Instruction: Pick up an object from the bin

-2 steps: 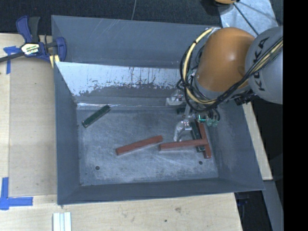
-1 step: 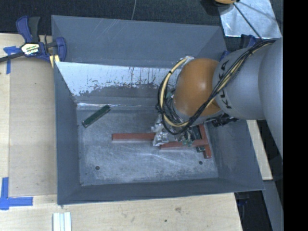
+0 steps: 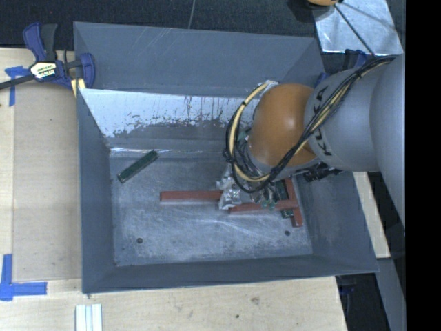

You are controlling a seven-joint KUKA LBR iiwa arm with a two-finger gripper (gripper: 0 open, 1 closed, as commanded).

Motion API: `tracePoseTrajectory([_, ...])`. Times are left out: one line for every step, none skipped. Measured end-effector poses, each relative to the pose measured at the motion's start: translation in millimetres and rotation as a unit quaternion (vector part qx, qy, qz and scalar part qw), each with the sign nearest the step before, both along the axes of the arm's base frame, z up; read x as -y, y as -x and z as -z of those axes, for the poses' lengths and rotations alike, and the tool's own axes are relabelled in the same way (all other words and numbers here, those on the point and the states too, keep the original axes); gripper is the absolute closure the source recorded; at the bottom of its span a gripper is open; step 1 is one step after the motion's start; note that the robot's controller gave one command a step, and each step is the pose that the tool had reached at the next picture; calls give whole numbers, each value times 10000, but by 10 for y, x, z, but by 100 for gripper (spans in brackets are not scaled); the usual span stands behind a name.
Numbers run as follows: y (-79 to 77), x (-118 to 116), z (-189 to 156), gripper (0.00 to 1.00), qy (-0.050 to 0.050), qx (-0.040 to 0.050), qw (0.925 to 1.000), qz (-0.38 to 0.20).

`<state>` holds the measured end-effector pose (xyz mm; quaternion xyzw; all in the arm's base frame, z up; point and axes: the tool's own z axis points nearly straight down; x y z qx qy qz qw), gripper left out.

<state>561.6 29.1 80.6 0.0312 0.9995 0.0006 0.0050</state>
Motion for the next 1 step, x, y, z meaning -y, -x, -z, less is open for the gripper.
tracePoseTrajectory([-68, -303, -1306, 100, 3, -35, 10000, 80])
